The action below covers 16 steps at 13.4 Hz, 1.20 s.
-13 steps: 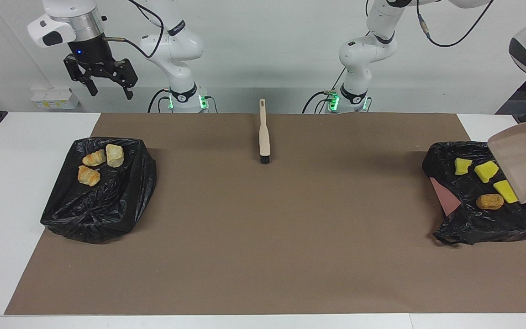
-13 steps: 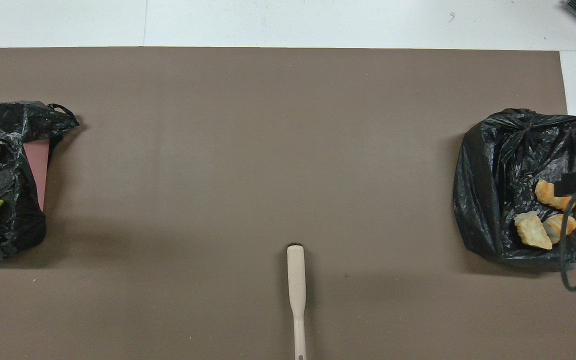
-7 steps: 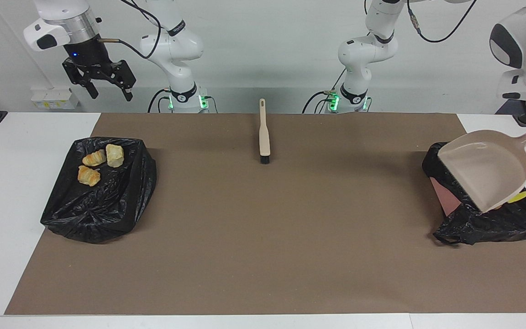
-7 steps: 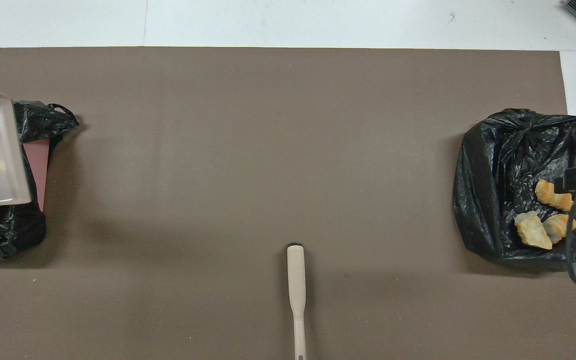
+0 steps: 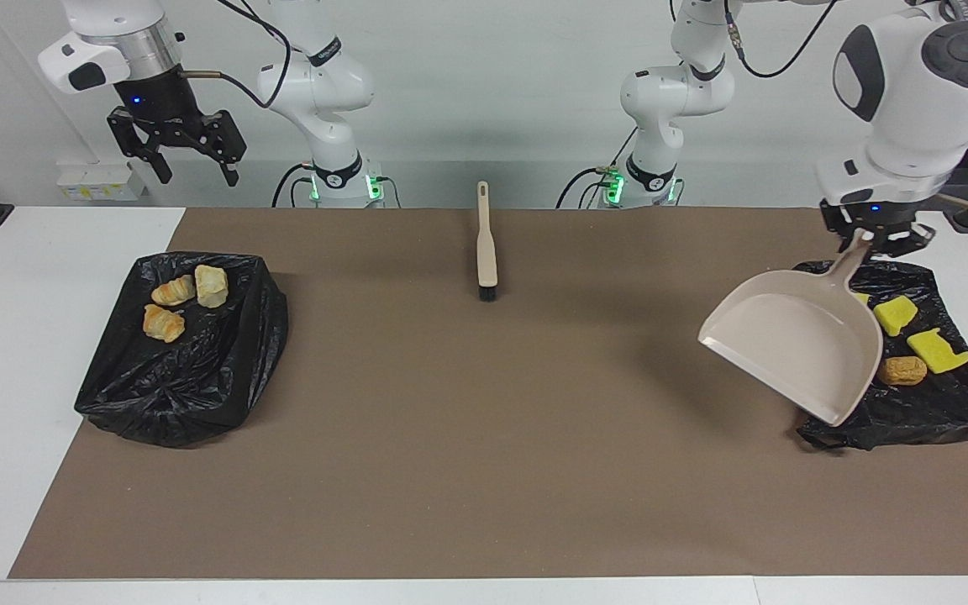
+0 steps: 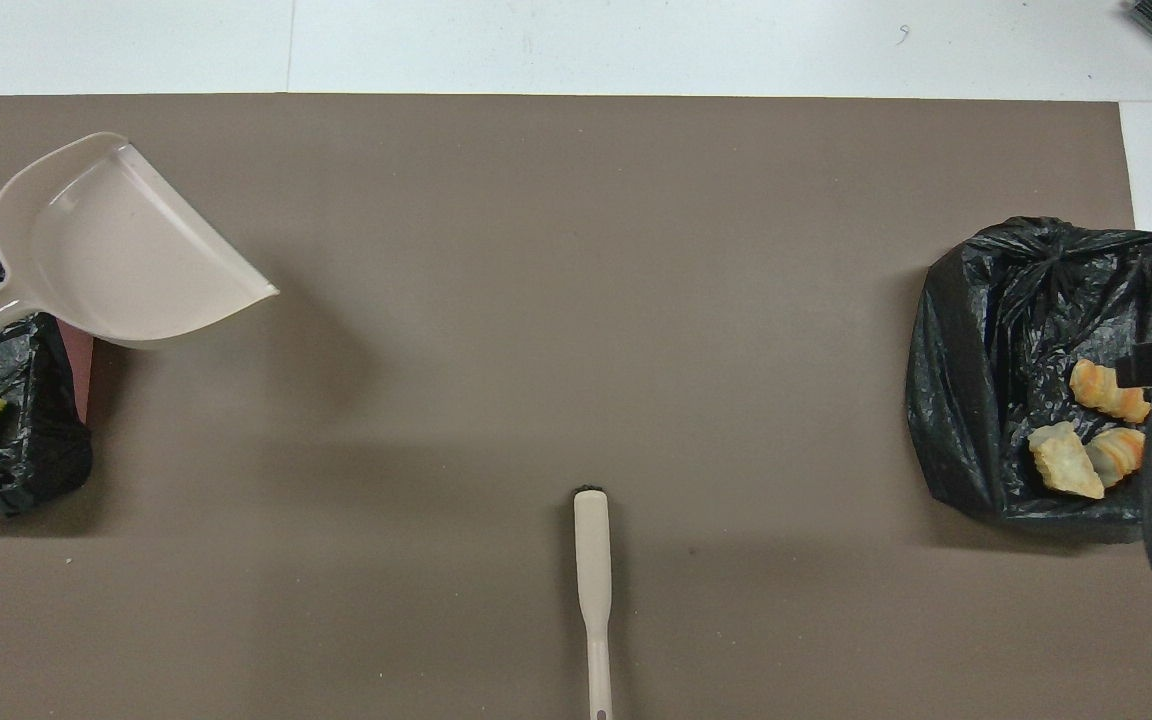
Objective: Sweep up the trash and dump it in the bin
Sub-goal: 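Return the empty dustpan to the table center with the left gripper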
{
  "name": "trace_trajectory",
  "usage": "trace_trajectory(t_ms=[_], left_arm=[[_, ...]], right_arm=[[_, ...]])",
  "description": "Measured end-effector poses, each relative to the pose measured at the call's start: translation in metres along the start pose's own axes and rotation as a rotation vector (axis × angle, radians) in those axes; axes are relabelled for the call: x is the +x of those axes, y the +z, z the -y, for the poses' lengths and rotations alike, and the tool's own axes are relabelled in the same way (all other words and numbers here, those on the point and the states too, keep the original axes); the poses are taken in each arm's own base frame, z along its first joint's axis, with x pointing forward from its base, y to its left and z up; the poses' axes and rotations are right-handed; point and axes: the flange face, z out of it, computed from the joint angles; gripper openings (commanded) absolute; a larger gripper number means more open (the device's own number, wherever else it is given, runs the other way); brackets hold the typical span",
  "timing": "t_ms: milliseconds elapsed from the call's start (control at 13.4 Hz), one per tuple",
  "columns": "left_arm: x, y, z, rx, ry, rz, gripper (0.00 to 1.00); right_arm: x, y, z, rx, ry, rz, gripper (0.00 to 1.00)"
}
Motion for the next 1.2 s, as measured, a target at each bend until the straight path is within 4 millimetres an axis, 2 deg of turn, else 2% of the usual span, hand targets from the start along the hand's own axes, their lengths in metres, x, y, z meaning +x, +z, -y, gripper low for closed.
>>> trace_trajectory(t_ms=[150, 374, 673, 898, 1197], left_arm=[[0.026, -0.008, -0.037, -0.078, -0.169, -0.05, 0.0], [0.065, -0.023, -0.105, -0.181, -0.374, -0.085, 0.0], [0.109, -0.029, -0.183, -0.243, -0.532, -0.15, 0.0], [0.138, -0.015, -0.219, -0.267, -0.583, -0.198, 0.0], [0.177, 0.015, -0.247, -0.286, -0.608, -0.236, 0.0]], right_arm=[[0.0, 0.0, 0.0, 0.0, -0.002, 0.0, 1.0], [0.0, 0.0, 0.001, -0.001, -0.003, 0.0, 1.0], [0.0, 0.002, 0.001, -0.001, -0.007, 0.005, 1.0], [0.0, 0.002, 0.001, -0.001, -0.01, 0.006, 1.0], [0.0, 0.002, 0.001, -0.001, -0.01, 0.007, 1.0]])
